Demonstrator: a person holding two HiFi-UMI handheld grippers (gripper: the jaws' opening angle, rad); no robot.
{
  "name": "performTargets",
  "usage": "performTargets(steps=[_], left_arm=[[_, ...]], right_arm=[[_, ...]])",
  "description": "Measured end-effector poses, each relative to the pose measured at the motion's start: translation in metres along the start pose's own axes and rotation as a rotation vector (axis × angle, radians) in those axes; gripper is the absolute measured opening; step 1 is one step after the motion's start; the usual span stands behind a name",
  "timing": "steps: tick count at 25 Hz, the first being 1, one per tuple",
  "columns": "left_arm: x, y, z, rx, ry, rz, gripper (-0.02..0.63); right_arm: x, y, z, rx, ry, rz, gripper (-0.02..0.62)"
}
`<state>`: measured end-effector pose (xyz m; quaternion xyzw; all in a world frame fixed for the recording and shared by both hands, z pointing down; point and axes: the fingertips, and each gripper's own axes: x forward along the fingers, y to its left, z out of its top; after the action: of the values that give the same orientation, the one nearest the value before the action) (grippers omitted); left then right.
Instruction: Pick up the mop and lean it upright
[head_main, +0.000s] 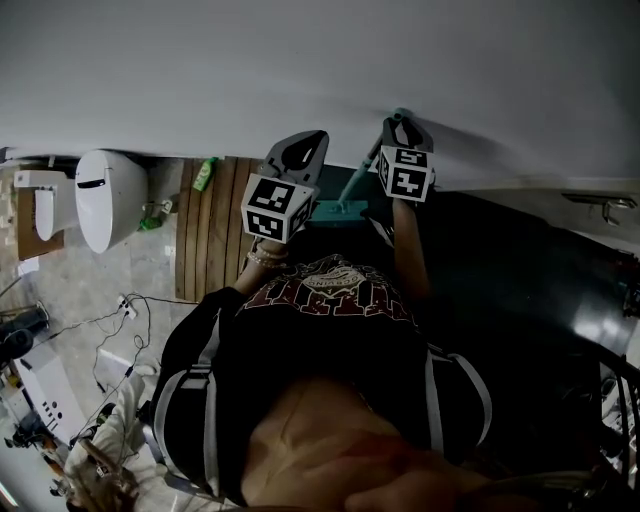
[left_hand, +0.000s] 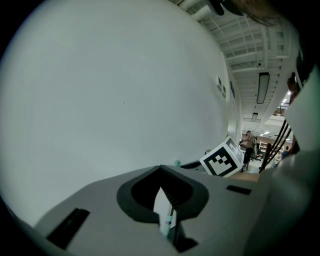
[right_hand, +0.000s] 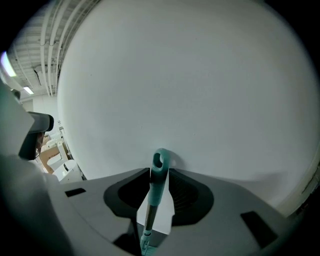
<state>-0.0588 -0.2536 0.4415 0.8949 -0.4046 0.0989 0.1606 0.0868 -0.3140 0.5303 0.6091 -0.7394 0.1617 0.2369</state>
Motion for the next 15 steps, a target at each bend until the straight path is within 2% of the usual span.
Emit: performTargets(steps=[10, 15], left_arm=[[-0.006, 0.008, -0.001, -0.01, -0.002, 0.015, 0.046], [-0.008, 0.011, -0.002, -0.007, -0.002, 0.014, 0.046]], right_arm=[[0.009, -0.003, 0.001, 0.054, -0.011, -0.055, 0.11], [0.012, -0.003, 0.001, 0.083, -0.02, -0.048, 0.11]])
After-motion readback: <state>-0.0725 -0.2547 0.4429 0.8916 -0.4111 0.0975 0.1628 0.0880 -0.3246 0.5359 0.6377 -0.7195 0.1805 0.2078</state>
